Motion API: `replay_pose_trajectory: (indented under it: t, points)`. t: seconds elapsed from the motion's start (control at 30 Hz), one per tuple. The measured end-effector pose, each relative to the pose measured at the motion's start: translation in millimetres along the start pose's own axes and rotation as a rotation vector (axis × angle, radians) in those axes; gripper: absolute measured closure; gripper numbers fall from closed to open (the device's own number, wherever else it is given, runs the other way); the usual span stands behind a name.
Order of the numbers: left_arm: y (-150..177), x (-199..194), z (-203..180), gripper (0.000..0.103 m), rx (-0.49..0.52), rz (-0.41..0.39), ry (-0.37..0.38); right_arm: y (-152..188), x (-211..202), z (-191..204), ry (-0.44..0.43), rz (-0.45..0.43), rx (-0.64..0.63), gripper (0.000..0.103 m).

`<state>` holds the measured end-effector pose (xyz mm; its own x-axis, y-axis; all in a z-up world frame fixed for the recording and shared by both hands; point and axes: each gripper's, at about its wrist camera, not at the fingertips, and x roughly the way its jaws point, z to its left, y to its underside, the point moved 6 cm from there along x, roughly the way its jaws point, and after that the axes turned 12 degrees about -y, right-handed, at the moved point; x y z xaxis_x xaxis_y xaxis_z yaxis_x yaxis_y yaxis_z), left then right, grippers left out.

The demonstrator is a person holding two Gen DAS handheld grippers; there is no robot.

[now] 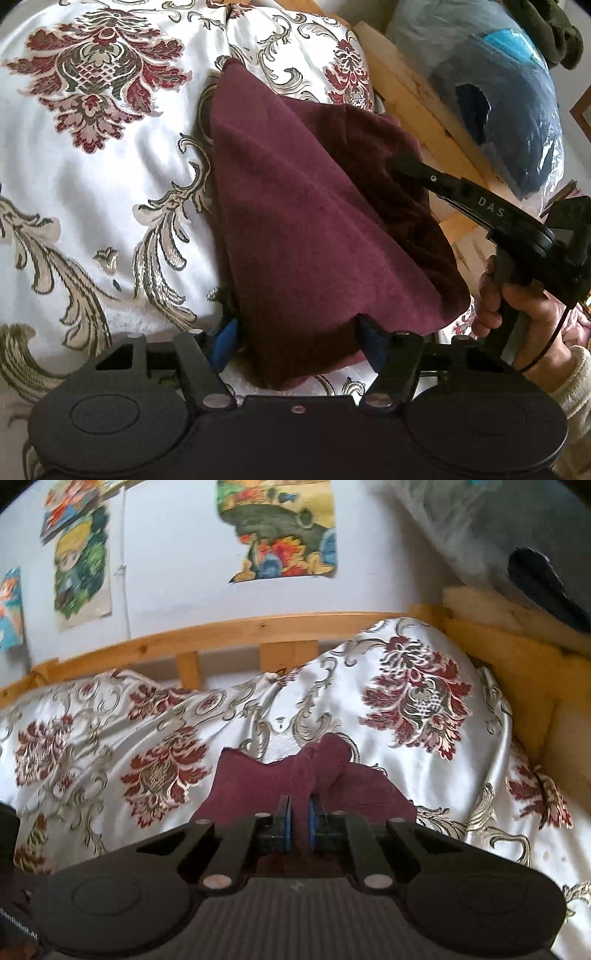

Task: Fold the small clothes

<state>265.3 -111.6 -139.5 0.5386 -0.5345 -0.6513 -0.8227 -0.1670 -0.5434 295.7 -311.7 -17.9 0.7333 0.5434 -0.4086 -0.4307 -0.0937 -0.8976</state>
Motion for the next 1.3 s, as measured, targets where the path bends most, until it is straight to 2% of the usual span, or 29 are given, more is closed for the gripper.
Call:
replay_pose_trajectory:
  t: [0.07,0.17,0.27,0.4,0.47,0.57,0.77,0.97,1.3]
  points:
    - [-0.1,0.7,-0.9,0.033,0.009,-0.004,-0.001,1.5,0.2,-13.5,0.036,-0.005,0.042,0.092]
    - [-1.0,1.0,1.1,0.033,0.002,-0.001,0.009,8.1,-2.5,-54.5,0.121,-0.019,0.192,0.092]
    - [-1.1,0.5,0.2,0.033,0.018,-0.007,0.002,21.4,-1.9,-81.1,0.119,0.0,0.299,0.089]
    - [1.5,0.2,-2.4,0.031,0.05,-0.025,-0.014,27.7,-7.3,-79.7,0.108,-0.018,0.323,0.078]
    - [1.1,0.0,-2.6,0.029,0.052,-0.024,-0.02,29.8,-13.6,-74.6,0.102,-0.019,0.333,0.054]
    - [-3.7,0.4,-2.1,0.022,0.041,-0.011,-0.033,33.9,-27.4,-62.6,0.082,-0.034,0.347,0.036]
    - [-12.5,-5.3,-2.9,0.002,0.005,0.013,-0.059,47.1,-59.2,-37.8,0.095,-0.056,0.352,0.014]
    - [-17.8,-10.2,-3.6,0.001,-0.009,0.008,-0.079,54.4,-78.0,-23.0,0.119,-0.061,0.324,0.001]
    - [-18.1,-7.9,-3.8,0.001,-0.001,0.019,-0.09,64.8,-89.8,-16.0,0.122,-0.047,0.332,0.0]
